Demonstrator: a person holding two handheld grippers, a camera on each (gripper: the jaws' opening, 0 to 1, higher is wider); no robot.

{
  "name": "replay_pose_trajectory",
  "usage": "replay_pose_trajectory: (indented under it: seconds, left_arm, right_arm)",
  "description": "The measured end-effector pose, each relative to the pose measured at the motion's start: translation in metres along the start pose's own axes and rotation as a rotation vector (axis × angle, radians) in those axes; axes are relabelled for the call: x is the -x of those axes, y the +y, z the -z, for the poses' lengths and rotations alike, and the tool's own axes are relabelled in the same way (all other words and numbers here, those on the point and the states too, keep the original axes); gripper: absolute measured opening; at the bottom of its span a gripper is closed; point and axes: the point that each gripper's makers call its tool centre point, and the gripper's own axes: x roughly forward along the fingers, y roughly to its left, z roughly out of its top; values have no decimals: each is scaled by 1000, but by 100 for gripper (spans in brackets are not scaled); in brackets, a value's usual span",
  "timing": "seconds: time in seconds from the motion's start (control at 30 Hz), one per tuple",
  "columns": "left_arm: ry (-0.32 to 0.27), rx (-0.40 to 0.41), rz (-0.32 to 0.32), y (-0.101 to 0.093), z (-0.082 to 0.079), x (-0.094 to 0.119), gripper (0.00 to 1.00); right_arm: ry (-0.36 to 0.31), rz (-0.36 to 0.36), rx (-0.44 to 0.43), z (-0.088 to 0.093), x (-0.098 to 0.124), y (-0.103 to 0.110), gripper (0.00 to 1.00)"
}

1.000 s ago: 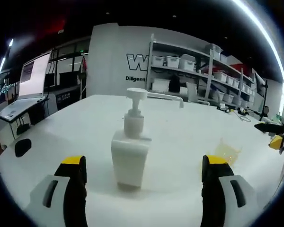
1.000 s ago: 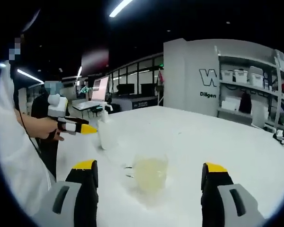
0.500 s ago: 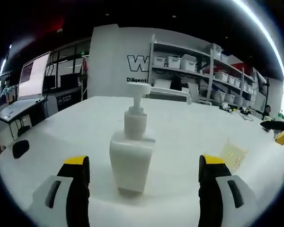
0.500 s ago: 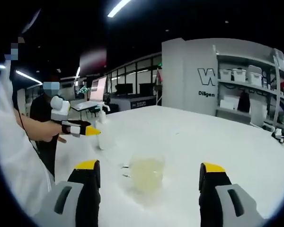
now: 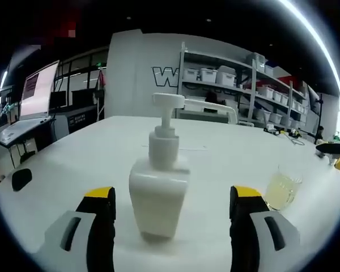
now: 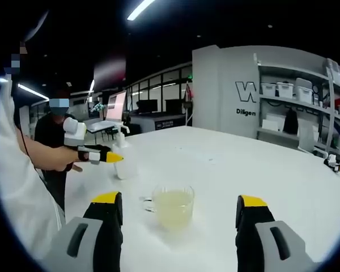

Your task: Hold the bottle steady, press the pump all the way down and release, and repeat the specified number of times to dispense into the cup

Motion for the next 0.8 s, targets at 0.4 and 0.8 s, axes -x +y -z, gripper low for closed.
replay_pose_trajectory:
  seconds: [0.4, 0.8]
  left_arm:
    - [-4, -12, -20, 4, 0, -9, 63]
    - [3, -6, -59, 14, 2, -14, 48]
  right_arm:
    - [7, -6, -17, 0, 2, -1, 78]
    - [12, 12, 6, 0, 3, -4, 77]
